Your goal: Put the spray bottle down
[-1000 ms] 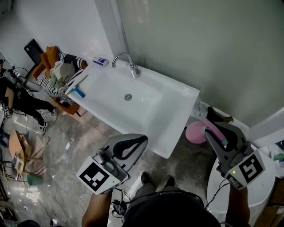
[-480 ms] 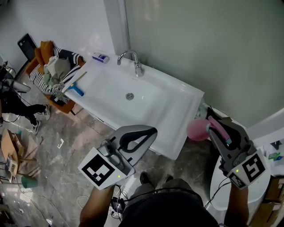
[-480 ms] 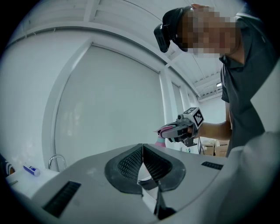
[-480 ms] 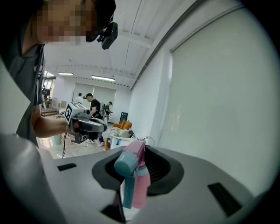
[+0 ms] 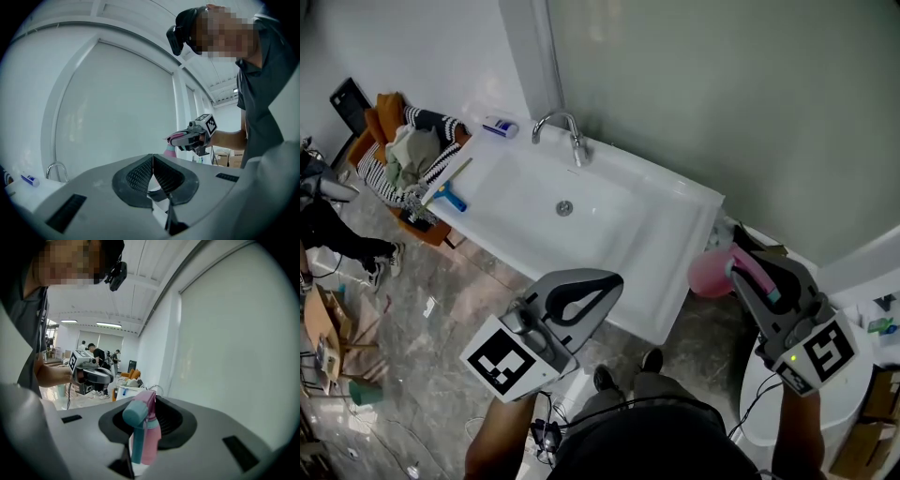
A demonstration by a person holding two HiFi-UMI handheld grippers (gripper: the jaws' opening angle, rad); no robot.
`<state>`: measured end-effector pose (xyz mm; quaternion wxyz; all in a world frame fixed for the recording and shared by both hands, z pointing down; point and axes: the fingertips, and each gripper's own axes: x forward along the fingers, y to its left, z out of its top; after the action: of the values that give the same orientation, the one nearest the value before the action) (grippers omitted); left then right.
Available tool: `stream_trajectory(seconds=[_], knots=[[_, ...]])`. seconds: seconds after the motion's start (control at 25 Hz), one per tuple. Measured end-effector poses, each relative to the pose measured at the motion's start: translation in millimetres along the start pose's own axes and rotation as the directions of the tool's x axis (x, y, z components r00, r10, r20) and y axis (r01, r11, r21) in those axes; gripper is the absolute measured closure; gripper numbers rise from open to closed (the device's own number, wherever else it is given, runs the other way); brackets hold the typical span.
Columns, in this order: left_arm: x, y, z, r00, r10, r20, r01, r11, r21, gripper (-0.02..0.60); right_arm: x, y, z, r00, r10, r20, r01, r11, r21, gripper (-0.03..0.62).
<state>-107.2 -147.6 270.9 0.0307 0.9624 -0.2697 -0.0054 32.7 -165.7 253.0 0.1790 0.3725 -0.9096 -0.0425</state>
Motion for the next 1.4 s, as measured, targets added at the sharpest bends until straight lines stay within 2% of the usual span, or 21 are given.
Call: stream_trajectory(seconds=[0.12, 0.2, 0.4, 0.52, 0.6, 0.72, 0.84, 1.0, 1.12, 1.4], knots=[[10, -11, 4, 1.0, 0.019, -0.013, -0.019, 1.0, -0.018, 0.575, -11, -13, -2, 1.0, 0.004, 0.017, -0.004, 1.0, -0.012, 0.507], [22, -7, 4, 0.999, 0.021, -0.034, -0.02, 0.999, 0.026, 0.575, -9, -29, 0, 0.999, 0.013, 0.046, -0.012, 1.0, -0.017, 0.507], [48, 7, 7, 0.995, 0.043, -0.086, -0.036, 0.996, 0.076, 0.575, 12, -61, -13, 0.996, 0.053, 0.069, -0.054, 0.999, 0.008, 0.507], [80, 11, -2, 0.994, 0.061, -0.09, -0.056, 0.996, 0.065, 0.575, 13, -89, -25, 0.995, 0.059, 0.079, -0.063, 0.997, 0.054, 0.507], [93, 13, -4, 0.993, 0.062, -0.097, -0.056, 0.997, 0.061, 0.575, 14, -104, -30, 0.996, 0.059, 0.07, -0.063, 0.997, 0.05, 0.507], [96, 13, -5, 0.992, 0.075, -0.104, -0.07, 0.997, 0.044, 0.575, 24, -107, -35, 0.993, 0.081, 0.081, -0.085, 0.995, 0.043, 0.507], [95, 19, -21, 0.986, 0.09, -0.14, -0.086, 0.996, 0.034, 0.575, 36, -111, -41, 0.991, 0.088, 0.097, -0.096, 0.992, 0.084, 0.507], [96, 38, -27, 0.991, 0.085, -0.105, -0.082, 0.996, 0.035, 0.575, 52, -116, -45, 0.995, 0.071, 0.065, -0.078, 0.991, 0.111, 0.507], [89, 50, -24, 0.993, 0.067, -0.1, -0.066, 0.998, 0.015, 0.575, 63, -117, -34, 0.998, 0.049, 0.048, -0.053, 0.995, 0.086, 0.507], [71, 80, -9, 0.998, 0.012, -0.054, -0.01, 0.999, 0.034, 0.575, 80, -107, -18, 1.0, 0.006, 0.004, -0.006, 1.0, 0.027, 0.507]])
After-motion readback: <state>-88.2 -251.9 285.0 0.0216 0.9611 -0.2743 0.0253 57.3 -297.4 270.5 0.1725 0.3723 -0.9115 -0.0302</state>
